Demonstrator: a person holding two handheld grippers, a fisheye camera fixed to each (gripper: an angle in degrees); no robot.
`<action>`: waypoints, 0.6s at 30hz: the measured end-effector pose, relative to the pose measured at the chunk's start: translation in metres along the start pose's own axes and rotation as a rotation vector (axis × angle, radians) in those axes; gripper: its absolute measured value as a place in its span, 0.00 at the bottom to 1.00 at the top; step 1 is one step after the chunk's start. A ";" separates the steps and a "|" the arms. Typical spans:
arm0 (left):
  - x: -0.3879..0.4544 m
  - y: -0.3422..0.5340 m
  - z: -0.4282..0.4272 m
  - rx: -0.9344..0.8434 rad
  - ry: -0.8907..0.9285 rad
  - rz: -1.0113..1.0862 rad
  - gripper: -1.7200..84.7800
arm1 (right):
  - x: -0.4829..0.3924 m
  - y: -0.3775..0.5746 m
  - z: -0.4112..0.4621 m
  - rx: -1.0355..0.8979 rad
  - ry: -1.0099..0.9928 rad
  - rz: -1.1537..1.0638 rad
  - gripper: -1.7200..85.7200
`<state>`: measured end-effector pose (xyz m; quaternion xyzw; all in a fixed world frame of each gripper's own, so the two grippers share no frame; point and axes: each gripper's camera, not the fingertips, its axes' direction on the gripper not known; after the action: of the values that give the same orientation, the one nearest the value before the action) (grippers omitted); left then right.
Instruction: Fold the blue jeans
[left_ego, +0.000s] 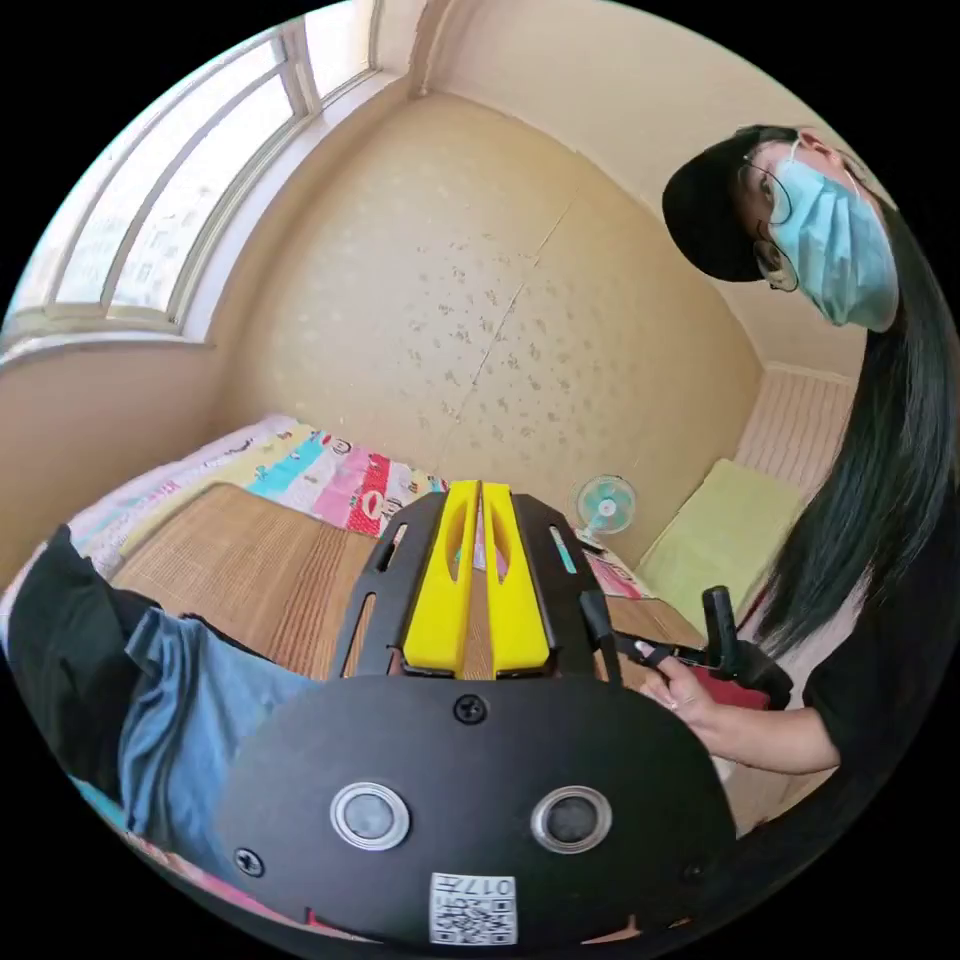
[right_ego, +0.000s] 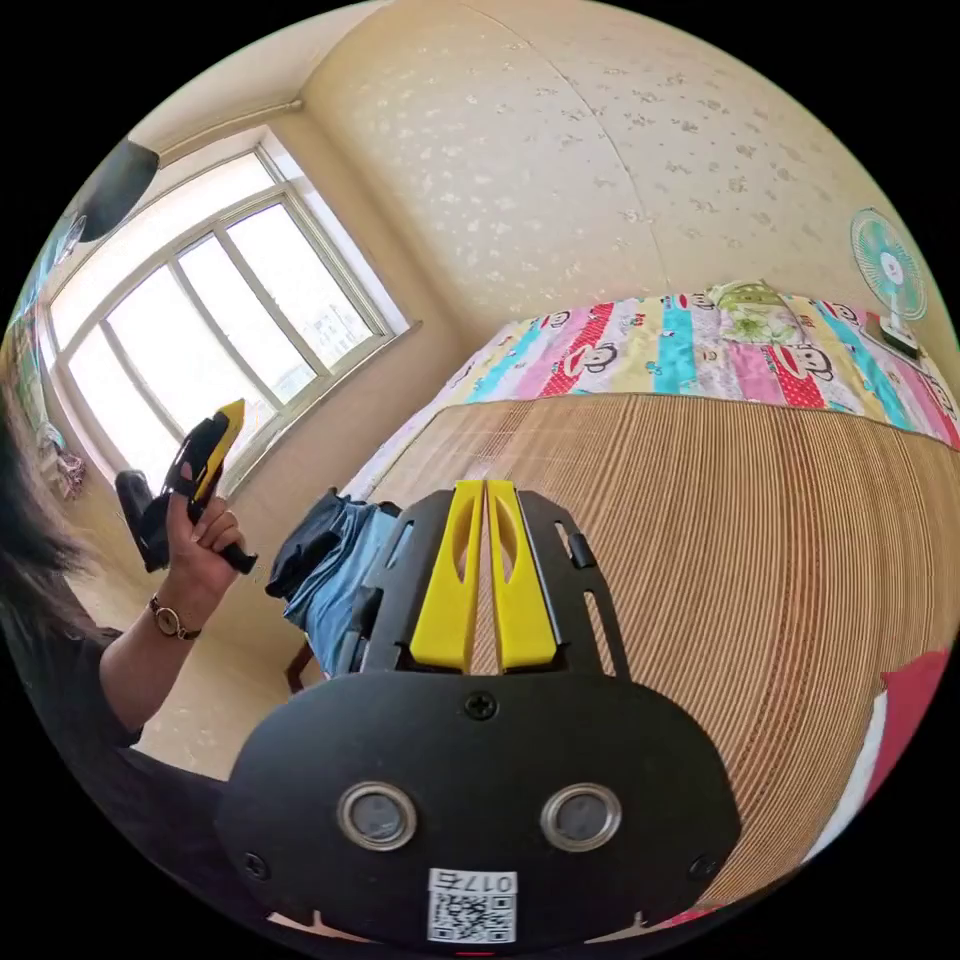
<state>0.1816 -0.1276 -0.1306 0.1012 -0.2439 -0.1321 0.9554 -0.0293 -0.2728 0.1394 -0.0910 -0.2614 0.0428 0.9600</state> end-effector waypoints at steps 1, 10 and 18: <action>0.000 -0.021 -0.015 -0.025 -0.133 0.070 0.01 | -0.005 -0.005 -0.001 0.009 -0.031 -0.005 0.03; -0.211 -0.043 -0.017 -0.523 -0.263 -0.247 0.07 | -0.069 -0.054 0.007 -0.073 -0.311 -0.065 0.03; -0.319 0.102 0.136 -1.168 -0.218 -0.327 0.08 | -0.058 -0.034 0.019 -0.211 -0.283 0.127 0.04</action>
<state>-0.1344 0.0475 -0.1269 -0.4167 -0.2087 -0.3984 0.7900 -0.0877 -0.3109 0.1333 -0.2005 -0.3908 0.0882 0.8941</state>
